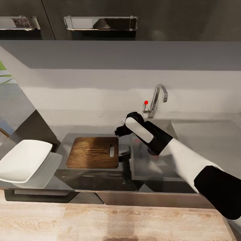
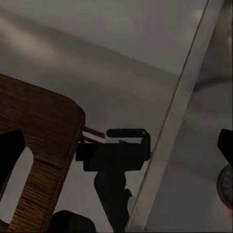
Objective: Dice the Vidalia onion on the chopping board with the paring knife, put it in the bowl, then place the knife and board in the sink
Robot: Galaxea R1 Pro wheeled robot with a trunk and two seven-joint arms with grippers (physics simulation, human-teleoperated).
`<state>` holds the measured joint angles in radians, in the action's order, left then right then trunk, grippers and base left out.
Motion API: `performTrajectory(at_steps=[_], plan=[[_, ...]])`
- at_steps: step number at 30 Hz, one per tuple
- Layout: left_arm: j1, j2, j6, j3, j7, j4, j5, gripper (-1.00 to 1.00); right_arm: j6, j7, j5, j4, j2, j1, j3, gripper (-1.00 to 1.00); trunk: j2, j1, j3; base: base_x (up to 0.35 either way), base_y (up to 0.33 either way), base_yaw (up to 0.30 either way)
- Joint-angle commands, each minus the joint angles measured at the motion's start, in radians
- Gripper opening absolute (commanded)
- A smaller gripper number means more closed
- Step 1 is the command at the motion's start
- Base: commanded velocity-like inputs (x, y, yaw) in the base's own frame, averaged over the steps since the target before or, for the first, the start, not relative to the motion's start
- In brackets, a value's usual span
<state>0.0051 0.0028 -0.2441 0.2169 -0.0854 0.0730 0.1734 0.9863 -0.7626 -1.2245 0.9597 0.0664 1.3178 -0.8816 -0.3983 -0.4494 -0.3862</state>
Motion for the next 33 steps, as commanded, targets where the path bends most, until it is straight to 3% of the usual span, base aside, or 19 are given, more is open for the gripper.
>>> performTrajectory(at_steps=[1,11,33], plan=[[0.0,0.0,-0.004,0.002,-0.008,0.002,0.011,1.0,0.0,-0.01,-0.01,0.0,-0.004,0.001,-0.002,1.0,-0.002,-0.001,-0.001,0.0,-0.07,-0.197],[0.0,-0.001,-0.004,0.002,-0.008,0.002,0.011,1.0,-0.001,-0.011,-0.01,-0.001,-0.026,0.001,-0.003,1.0,-0.002,-0.001,0.007,-0.046,-0.135,-0.233],[0.0,-0.001,-0.004,0.002,-0.008,0.002,0.011,1.0,-0.001,-0.011,-0.01,-0.001,-0.028,0.001,-0.004,1.0,-0.002,-0.001,0.024,-0.072,-0.155,-0.246]])
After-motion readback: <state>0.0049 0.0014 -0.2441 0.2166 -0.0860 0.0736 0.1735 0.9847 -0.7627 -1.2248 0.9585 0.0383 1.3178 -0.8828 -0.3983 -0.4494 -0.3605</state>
